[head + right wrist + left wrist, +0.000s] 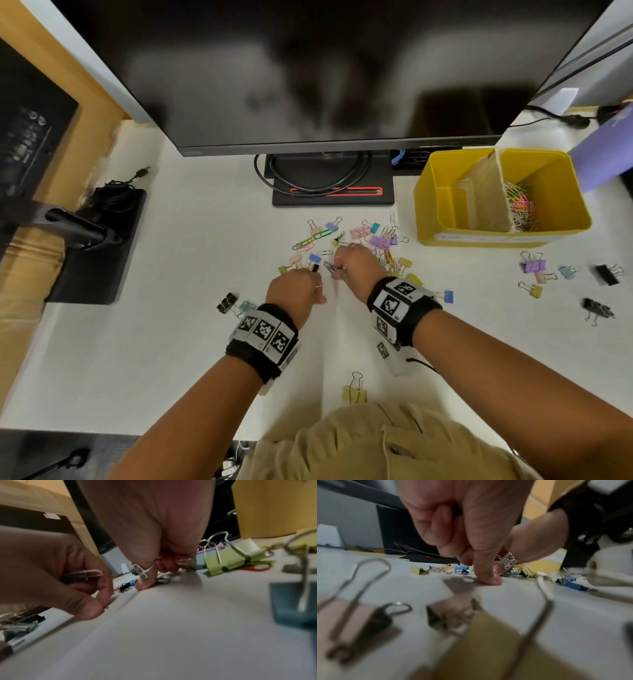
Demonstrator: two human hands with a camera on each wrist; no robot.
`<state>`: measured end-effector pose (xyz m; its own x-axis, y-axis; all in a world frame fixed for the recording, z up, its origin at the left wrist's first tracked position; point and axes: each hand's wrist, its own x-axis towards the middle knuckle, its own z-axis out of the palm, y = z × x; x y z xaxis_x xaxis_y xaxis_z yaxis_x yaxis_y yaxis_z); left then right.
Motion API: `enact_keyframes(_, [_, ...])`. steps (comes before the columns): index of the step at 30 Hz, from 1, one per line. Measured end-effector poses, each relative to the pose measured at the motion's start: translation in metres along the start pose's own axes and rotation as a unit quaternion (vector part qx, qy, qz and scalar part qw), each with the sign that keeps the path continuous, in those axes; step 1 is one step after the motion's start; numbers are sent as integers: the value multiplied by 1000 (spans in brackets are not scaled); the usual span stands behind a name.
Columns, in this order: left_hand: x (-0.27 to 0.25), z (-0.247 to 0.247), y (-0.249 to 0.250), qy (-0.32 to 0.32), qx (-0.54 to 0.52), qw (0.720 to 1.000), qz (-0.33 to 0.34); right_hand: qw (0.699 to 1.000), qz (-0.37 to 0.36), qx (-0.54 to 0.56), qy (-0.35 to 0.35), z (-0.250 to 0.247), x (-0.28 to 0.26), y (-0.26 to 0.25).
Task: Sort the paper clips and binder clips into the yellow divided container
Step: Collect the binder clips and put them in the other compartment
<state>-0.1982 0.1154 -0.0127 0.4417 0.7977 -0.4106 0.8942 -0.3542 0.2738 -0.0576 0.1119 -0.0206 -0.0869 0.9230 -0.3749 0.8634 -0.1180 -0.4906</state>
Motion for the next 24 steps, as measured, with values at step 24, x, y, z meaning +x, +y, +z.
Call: enact_keyframes(24, [41,-67,-42,-57,-748,639,-168,641,33,756,-132,-29,-3,28])
